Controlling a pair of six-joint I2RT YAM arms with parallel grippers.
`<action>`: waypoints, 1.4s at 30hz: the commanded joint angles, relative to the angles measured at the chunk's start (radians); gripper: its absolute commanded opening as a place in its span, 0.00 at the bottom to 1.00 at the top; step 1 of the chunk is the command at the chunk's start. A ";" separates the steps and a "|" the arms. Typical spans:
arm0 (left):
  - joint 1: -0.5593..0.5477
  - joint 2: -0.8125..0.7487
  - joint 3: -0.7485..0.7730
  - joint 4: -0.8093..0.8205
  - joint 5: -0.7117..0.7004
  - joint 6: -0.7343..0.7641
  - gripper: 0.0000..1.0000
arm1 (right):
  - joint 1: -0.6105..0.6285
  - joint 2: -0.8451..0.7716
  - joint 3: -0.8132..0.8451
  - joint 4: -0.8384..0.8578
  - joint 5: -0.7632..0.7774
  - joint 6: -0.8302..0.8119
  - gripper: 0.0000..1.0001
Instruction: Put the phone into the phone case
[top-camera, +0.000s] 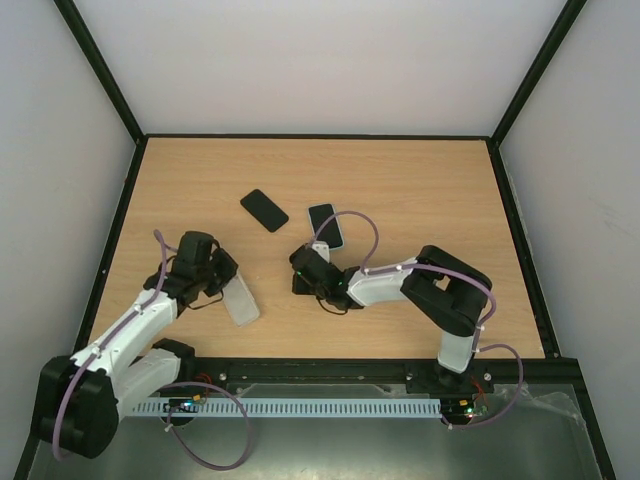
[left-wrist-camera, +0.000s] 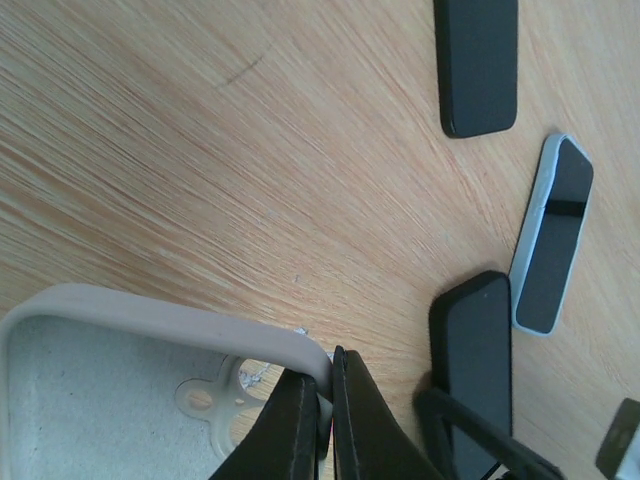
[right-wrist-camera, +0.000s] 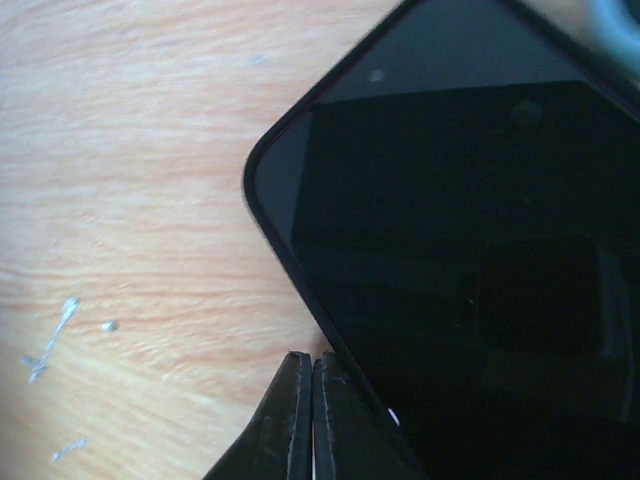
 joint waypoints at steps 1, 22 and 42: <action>0.004 0.064 -0.039 0.124 0.067 -0.027 0.02 | -0.055 -0.029 -0.056 -0.062 0.064 -0.043 0.04; 0.013 0.087 -0.020 0.150 0.097 -0.013 0.63 | -0.144 0.170 0.429 -0.112 0.073 -0.454 0.69; 0.032 -0.118 -0.130 -0.049 -0.032 -0.015 0.93 | -0.190 0.573 1.025 -0.394 0.086 -0.602 0.98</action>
